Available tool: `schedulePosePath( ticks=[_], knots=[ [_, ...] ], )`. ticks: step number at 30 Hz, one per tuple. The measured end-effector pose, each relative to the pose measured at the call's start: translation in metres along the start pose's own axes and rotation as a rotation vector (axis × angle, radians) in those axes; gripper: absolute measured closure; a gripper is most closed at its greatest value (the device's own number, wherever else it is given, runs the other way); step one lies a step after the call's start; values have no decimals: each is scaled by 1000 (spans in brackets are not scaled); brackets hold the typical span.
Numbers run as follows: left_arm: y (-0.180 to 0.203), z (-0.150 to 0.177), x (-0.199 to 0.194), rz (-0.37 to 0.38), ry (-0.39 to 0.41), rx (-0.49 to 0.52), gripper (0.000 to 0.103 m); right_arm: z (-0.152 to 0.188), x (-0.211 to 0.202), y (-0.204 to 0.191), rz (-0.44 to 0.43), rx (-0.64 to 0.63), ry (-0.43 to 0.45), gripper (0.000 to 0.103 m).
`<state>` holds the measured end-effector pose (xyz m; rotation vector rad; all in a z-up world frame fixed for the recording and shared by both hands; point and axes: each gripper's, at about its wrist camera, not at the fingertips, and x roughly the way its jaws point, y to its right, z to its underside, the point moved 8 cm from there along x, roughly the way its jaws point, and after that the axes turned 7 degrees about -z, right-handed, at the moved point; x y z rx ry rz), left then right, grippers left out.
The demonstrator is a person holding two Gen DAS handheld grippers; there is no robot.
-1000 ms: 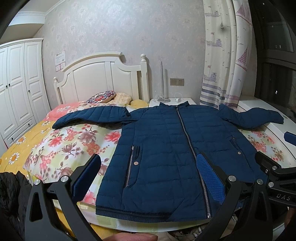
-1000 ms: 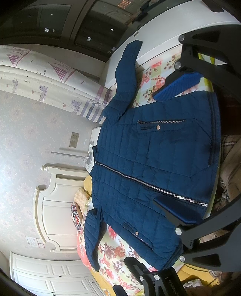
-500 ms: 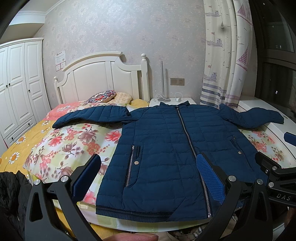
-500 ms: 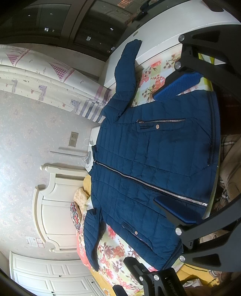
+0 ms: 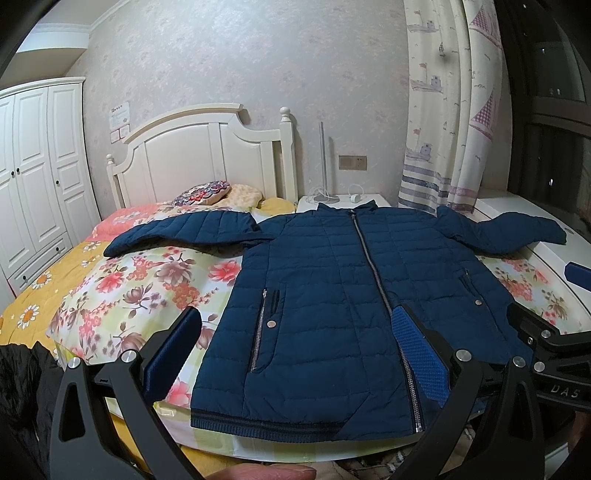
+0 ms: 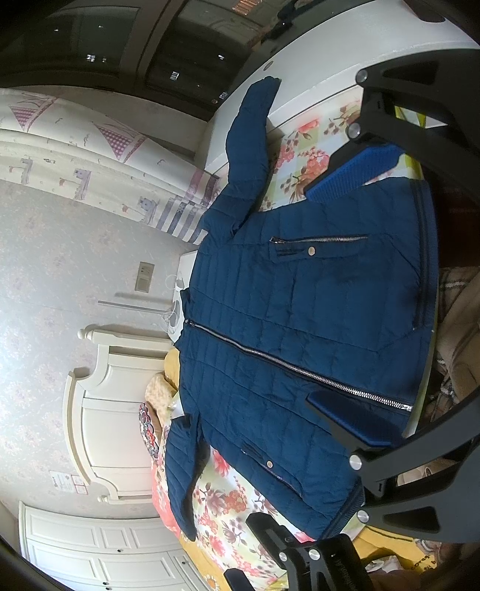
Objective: Fold large clothes
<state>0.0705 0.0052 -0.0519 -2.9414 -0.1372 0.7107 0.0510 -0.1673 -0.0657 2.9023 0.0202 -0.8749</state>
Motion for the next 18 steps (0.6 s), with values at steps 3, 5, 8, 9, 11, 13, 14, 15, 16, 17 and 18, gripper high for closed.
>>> schedulePosePath(
  ticks=[3, 5, 8, 9, 11, 13, 14, 15, 16, 17, 18],
  knots=[
    [2, 2, 2, 2, -7, 3, 4, 1, 2, -1, 0, -2, -6, 2],
    [3, 4, 5, 2, -18, 6, 4, 3, 6, -1, -2, 0, -16, 2],
    [5, 8, 15, 4, -46, 14, 4, 7, 15, 2, -9, 9, -40, 2],
    [6, 10, 19, 4, -60, 17, 4, 9, 19, 3, -9, 15, -52, 2],
    [10, 16, 31, 7, -94, 24, 4, 15, 29, 6, -21, 35, -82, 2],
    [13, 21, 43, 12, -127, 34, 4, 21, 44, 12, -33, 53, -116, 2],
    [16, 24, 52, 13, -150, 42, 4, 24, 52, 14, -38, 60, -134, 2],
    [20, 26, 61, 20, -174, 51, 4, 28, 61, 17, -45, 68, -152, 2],
    [26, 28, 72, 36, -201, 64, 4, 30, 68, 21, -52, 75, -163, 2],
    [31, 28, 82, 47, -223, 75, 4, 32, 78, 28, -60, 87, -177, 2],
    [38, 27, 98, 59, -257, 91, 4, 35, 91, 37, -73, 115, -205, 2]
  ],
)
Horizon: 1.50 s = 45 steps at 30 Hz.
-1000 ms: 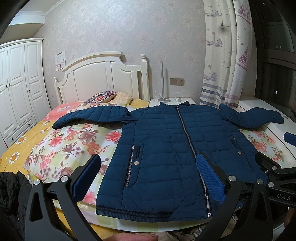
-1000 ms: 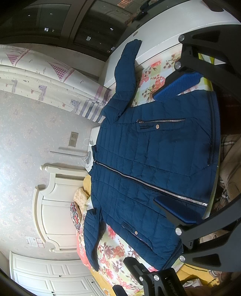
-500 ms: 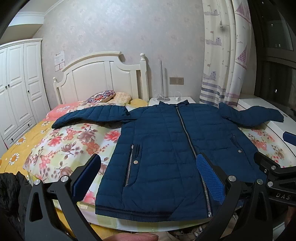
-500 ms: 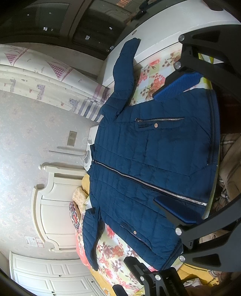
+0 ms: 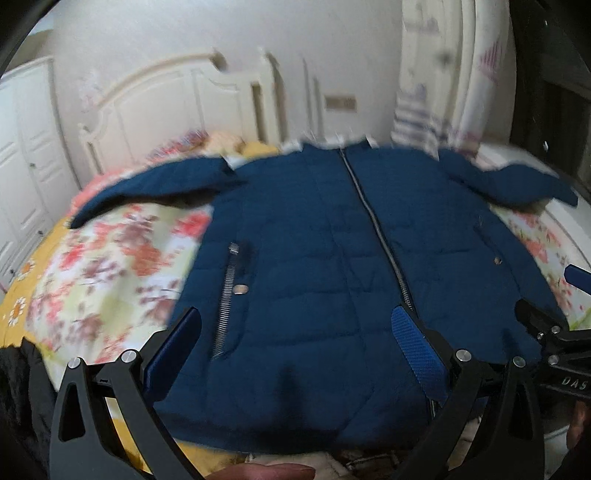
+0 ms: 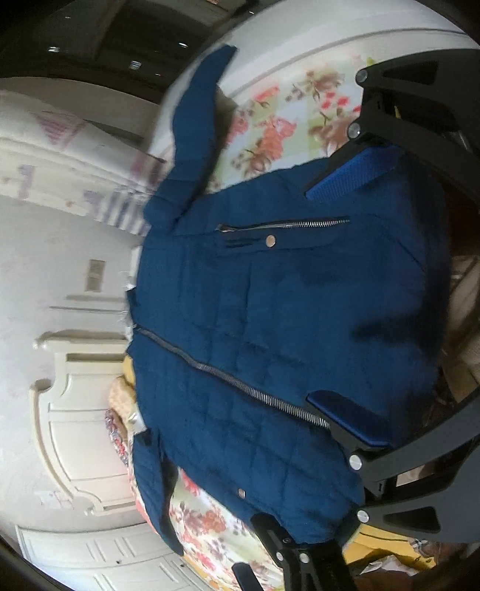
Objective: Fold large clothes
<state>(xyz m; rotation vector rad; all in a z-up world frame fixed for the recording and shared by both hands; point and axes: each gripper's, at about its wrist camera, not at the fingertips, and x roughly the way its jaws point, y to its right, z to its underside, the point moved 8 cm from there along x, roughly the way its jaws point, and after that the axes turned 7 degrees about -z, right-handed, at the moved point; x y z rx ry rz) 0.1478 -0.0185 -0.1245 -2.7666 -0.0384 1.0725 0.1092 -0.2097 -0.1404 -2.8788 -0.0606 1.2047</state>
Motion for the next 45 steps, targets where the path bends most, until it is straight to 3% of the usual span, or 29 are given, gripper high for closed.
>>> schedulePosePath(
  ticks=[2, 7, 9, 13, 15, 17, 20, 21, 23, 25, 26, 28, 30, 32, 36, 38, 40, 41, 43, 44, 45],
  knots=[
    [6, -15, 28, -11, -31, 30, 4, -6, 21, 27, -22, 72, -38, 2],
    [18, -77, 117, -83, -63, 131, 4, -35, 66, 139, 71, 295, -51, 2],
    [17, -97, 149, -115, -72, 145, 4, -49, 84, 200, 101, 450, -22, 2],
    [11, -113, 209, -151, -148, 159, 4, -73, 114, 285, 133, 624, 42, 2],
    [8, -107, 235, -135, -212, 141, 4, -86, 132, 309, 103, 684, 63, 2],
    [2, -105, 243, -76, -171, 70, 4, -100, 149, 330, 107, 725, 100, 2],
    [-7, -102, 249, 25, -193, -22, 4, -112, 170, 351, 132, 769, 119, 3],
    [-8, -102, 249, 43, -194, -42, 4, -115, 176, 357, 139, 776, 123, 8],
    [-8, -101, 249, 37, -186, -37, 4, -122, 185, 367, 168, 793, 134, 29],
    [-4, -101, 250, 17, -182, -19, 4, -132, 189, 376, 213, 799, 162, 79],
    [-4, -100, 248, 16, -183, -18, 4, -140, 184, 376, 235, 794, 197, 89],
    [-2, -101, 250, 18, -183, -21, 4, -161, 166, 355, 246, 726, 281, 94],
    [-2, -100, 249, 17, -182, -20, 4, -199, 155, 321, 256, 575, 336, 95],
    [-2, -101, 249, 16, -181, -19, 4, -244, 148, 262, 212, 376, 378, 95],
    [-2, -101, 249, 16, -182, -19, 4, -288, 161, 132, 94, 27, 386, 95],
    [-2, -101, 249, 16, -181, -20, 4, -287, 191, 65, -25, -94, 308, 95],
    [-1, -101, 249, 17, -182, -20, 4, -270, 226, 24, -74, -170, 195, 92],
    [-1, -101, 249, 17, -182, -20, 4, -257, 247, 9, -96, -193, 120, 86],
    [-2, -101, 249, 17, -182, -20, 4, -220, 297, -6, -159, -183, -99, 55],
    [-2, -101, 249, 18, -182, -20, 4, -205, 314, -5, -168, -163, -157, 54],
    [-2, -101, 248, 18, -182, -21, 4, -202, 312, -6, -166, -164, -115, 47]
  ],
)
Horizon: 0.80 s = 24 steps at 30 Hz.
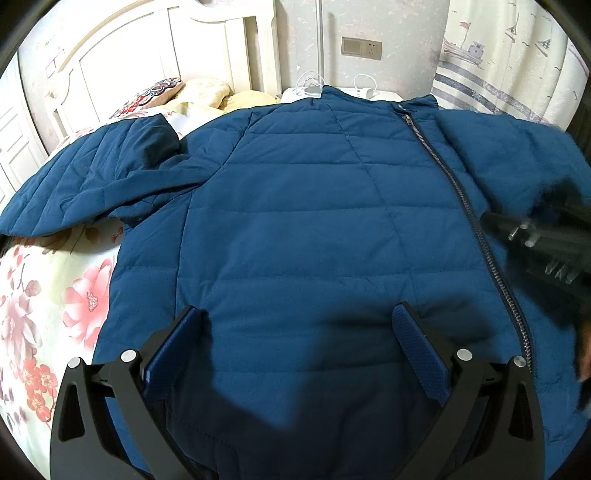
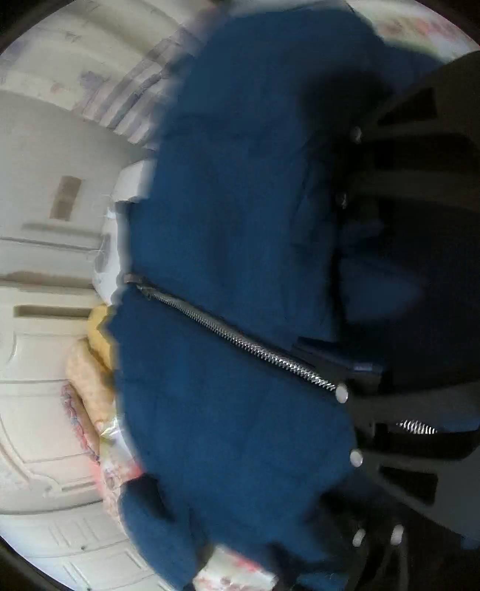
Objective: Fold large clothes
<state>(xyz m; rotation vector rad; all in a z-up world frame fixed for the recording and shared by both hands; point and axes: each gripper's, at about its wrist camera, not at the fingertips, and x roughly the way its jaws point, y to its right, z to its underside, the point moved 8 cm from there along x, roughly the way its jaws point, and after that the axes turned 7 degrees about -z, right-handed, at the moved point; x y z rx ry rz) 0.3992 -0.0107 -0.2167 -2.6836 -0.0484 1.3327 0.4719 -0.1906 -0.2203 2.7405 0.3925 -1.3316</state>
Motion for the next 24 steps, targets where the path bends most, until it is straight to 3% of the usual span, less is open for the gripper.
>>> schedulePosePath(
  ticks=[1, 3, 5, 8, 9, 12, 15, 17, 21, 24],
  knots=[
    [0, -1, 0, 1, 0, 0, 4, 2, -5, 0, -5, 4, -7, 36],
    [0, -1, 0, 1, -1, 0, 4, 4, -16, 2, -56, 42, -26, 26],
    [0, 0, 0, 1, 0, -1, 4, 16, -48, 2, -114, 106, -7, 26],
    [0, -1, 0, 1, 0, -1, 4, 38, -103, 15, -123, 160, 91, 26],
    [0, -1, 0, -1, 0, 1, 4, 41, -115, 18, -97, 180, 108, 26],
    [1, -3, -3, -33, 6, 14, 4, 70, -132, 75, 156, 272, 136, 26],
    [18, -14, -17, -52, 40, 60, 4, 104, -114, 113, 270, 397, 44, 26],
    [53, -32, -38, -2, 113, 140, 4, 119, -104, 127, 233, 475, 40, 24],
    [147, -71, -76, 17, 290, 384, 4, 114, -101, 132, 219, 497, 56, 23],
    [208, -90, -83, 59, 326, 493, 4, 126, -112, 133, 200, 524, 82, 23]
  ],
)
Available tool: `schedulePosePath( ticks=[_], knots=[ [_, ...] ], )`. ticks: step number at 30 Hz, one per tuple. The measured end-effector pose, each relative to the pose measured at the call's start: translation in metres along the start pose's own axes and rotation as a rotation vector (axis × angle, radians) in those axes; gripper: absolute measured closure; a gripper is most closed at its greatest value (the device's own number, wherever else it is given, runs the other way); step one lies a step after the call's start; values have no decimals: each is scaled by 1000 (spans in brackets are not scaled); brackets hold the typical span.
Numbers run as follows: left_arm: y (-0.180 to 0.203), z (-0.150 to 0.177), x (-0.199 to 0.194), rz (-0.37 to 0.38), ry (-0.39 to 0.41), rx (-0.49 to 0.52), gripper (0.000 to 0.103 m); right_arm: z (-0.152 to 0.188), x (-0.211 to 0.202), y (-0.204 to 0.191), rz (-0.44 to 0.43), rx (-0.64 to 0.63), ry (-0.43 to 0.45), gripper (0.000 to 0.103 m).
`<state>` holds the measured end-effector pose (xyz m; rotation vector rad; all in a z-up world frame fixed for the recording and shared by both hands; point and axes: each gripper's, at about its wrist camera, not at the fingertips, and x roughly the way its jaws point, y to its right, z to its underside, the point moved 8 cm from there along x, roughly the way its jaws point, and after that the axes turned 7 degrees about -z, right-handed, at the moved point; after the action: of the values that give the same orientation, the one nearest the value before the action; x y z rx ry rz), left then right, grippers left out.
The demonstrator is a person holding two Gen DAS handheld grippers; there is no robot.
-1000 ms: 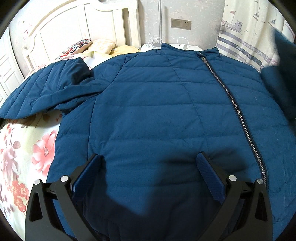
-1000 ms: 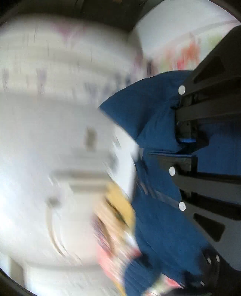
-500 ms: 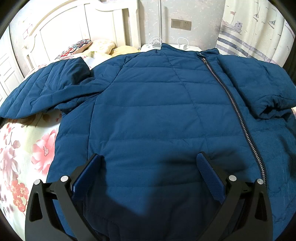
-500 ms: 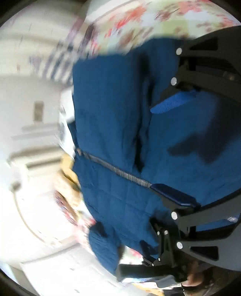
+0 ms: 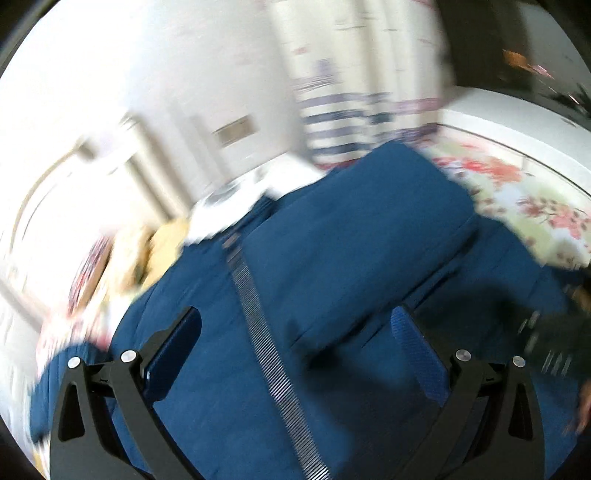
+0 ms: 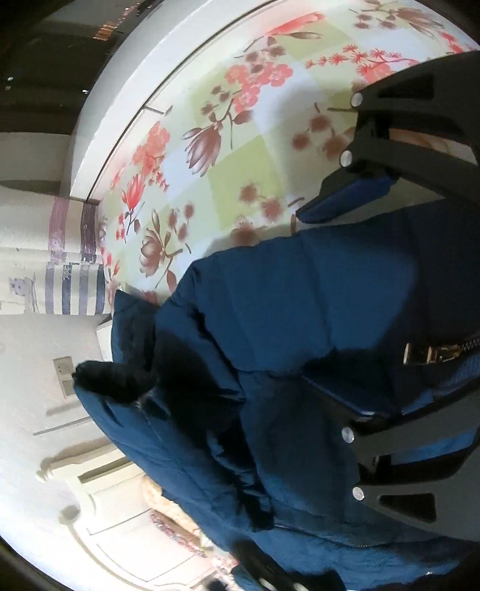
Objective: Fold large clothes
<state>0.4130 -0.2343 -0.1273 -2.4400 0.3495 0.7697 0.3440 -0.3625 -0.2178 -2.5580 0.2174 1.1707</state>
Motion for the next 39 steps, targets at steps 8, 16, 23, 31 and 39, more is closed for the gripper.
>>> schedulePosePath(
  ticks=[8, 16, 23, 31, 39],
  knots=[
    [85, -51, 28, 58, 16, 242, 31, 3, -2, 0, -12, 5, 7, 22],
    [4, -48, -12, 242, 89, -183, 103, 2, -2, 1, -17, 10, 9, 22],
    [-4, -26, -21, 230, 68, -112, 89, 2, -2, 0, -12, 7, 8, 21],
    [30, -23, -26, 257, 108, -23, 5, 2, -2, 0, -16, 15, 12, 20],
    [79, -19, 3, 190, 45, 245, 31, 1, -1, -2, -21, 14, 11, 19]
  ],
)
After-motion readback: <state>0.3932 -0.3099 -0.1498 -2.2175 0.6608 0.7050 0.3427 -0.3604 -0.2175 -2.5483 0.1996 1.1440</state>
